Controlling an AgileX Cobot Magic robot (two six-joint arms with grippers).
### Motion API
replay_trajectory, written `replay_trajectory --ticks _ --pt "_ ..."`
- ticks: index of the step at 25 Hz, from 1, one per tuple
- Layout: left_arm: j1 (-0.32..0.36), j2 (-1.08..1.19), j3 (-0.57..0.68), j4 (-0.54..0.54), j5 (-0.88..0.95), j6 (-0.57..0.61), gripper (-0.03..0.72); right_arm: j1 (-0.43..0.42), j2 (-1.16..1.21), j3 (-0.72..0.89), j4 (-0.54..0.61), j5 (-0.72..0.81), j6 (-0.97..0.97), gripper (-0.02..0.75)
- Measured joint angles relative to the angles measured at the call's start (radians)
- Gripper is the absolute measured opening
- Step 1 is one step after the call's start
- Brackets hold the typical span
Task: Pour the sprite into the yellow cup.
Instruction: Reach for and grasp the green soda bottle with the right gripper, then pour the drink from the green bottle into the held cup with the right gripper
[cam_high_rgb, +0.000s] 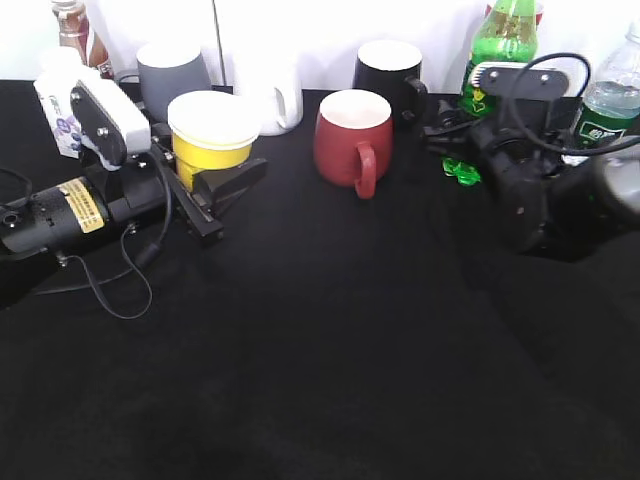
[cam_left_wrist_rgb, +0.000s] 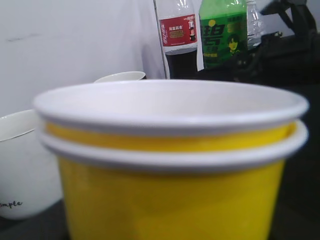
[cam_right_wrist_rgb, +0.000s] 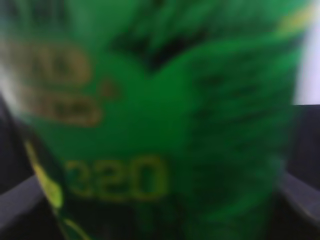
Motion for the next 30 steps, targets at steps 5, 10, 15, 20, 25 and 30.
replay_trajectory --ticks 5,10,15,20,25,30 --pt "0.0 0.0 0.0 0.0 0.0 -0.001 0.442 0.0 0.012 -0.012 -0.001 -0.022 -0.016 0.456" --pt "0.0 0.0 0.0 0.046 0.0 -0.011 0.442 0.025 -0.092 0.093 -0.021 -0.055 -0.084 0.447" --pt "-0.033 0.0 0.0 0.099 0.0 -0.086 0.442 0.039 -0.325 0.313 -0.28 -0.055 -0.109 0.44" --pt "-0.128 0.0 0.0 0.131 0.0 -0.087 0.442 0.152 -0.405 0.337 -0.351 0.096 -0.39 0.438" --pt "-0.131 0.0 0.0 0.093 0.0 -0.088 0.442 0.162 -0.405 0.339 -0.295 0.131 -0.737 0.438" --pt "-0.112 0.0 0.0 0.132 0.0 -0.117 0.445 0.162 -0.405 0.34 -0.243 0.138 -0.927 0.435"
